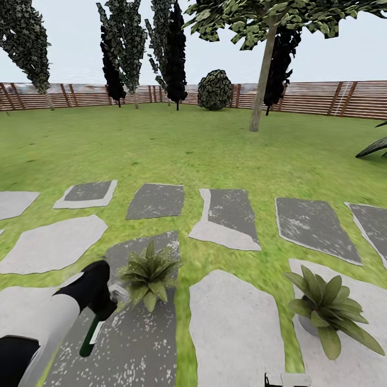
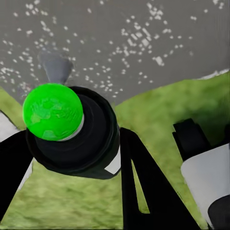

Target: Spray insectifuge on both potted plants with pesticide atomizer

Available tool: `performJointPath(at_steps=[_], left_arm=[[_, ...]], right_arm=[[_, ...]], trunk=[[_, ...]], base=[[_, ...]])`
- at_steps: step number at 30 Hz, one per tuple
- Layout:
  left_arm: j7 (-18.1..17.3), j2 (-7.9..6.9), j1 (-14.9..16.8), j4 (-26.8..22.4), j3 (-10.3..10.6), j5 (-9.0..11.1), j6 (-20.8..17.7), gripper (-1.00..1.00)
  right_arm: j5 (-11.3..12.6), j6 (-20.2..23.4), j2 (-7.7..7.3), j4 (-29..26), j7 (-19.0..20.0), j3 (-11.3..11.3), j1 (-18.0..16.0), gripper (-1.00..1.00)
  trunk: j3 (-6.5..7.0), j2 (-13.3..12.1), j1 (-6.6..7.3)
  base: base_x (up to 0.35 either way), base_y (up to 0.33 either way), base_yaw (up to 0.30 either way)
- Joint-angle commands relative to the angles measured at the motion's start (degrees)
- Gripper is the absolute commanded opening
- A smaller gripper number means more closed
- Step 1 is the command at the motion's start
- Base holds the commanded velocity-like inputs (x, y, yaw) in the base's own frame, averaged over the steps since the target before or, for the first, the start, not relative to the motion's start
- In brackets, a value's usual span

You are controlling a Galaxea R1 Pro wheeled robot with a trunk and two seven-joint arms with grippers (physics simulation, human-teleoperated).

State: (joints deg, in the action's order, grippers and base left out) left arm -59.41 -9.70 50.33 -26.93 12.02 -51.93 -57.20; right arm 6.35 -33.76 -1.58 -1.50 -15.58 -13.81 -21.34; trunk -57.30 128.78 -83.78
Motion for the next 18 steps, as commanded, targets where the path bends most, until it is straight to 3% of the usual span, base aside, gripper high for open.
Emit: performJointPath(at_steps=[1,9,15,18], left_arm=[[0.05,0.0,-0.96,-0.13,0.27,-0.45,-0.1,-1.0],[0.11,0.05,-1.98,-0.67,-0.14,0.65,0.4,-1.0],[-5.2,0.33,-1.04,-1.14,0.3,0.36,0.56,-1.0],[-5.83,0.03,-0.93,-1.16,0.36,0.11,0.59,-1.0]], right_arm=[[0.59,-0.17,0.0,0.01,-0.07,-0.51,-0.02,1.0],[0.59,-0.17,0.0,0.01,-0.07,-0.51,-0.02,1.0],[0.59,-0.17,0.0,0.01,-0.07,-0.51,-0.02,1.0],[0.59,-0.17,0.0,0.01,-0.07,-0.51,-0.02,1.0]], trunk=[[-0.04,0.02,0.01],[-0.04,0.02,0.01],[-0.04,0.02,0.01],[-0.04,0.02,0.01]], base=[[0.0,0.0,0.0],[0.0,0.0,0.0],[0.0,0.0,0.0],[0.0,0.0,0.0]])
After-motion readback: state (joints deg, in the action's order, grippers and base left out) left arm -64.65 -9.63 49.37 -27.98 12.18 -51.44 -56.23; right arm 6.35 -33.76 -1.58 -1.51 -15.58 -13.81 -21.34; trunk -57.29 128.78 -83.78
